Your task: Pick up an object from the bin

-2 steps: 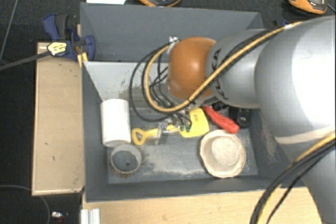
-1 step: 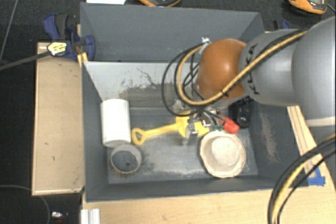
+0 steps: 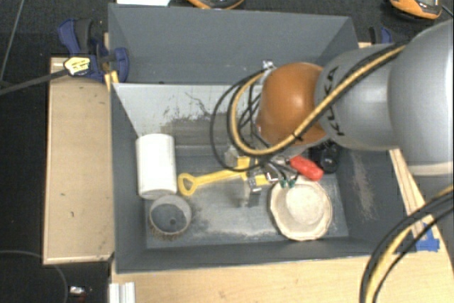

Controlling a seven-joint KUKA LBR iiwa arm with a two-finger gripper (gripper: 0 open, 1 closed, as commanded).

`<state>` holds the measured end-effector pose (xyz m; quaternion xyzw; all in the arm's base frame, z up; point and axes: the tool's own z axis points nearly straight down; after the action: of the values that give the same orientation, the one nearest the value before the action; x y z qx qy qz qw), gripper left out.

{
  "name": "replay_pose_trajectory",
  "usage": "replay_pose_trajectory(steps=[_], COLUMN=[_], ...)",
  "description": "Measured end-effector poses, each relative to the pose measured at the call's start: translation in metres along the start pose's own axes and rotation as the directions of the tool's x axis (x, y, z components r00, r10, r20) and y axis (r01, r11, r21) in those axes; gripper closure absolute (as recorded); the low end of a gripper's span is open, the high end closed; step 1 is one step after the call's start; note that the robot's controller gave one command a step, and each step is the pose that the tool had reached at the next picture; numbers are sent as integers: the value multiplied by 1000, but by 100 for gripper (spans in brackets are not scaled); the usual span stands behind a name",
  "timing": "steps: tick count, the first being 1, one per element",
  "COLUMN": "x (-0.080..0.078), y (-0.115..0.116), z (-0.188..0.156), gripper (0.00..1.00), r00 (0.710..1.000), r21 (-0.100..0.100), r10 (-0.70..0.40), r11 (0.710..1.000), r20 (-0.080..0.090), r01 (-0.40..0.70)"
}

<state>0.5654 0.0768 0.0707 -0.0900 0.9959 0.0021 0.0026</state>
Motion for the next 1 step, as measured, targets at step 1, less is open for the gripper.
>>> replay_pose_trajectory(steps=[1], x=[-13], y=[-16], z=[-1], gripper=[0], r00=[1000], r21=[3], r10=[29], r11=[1000], r20=[11], r01=[-29])
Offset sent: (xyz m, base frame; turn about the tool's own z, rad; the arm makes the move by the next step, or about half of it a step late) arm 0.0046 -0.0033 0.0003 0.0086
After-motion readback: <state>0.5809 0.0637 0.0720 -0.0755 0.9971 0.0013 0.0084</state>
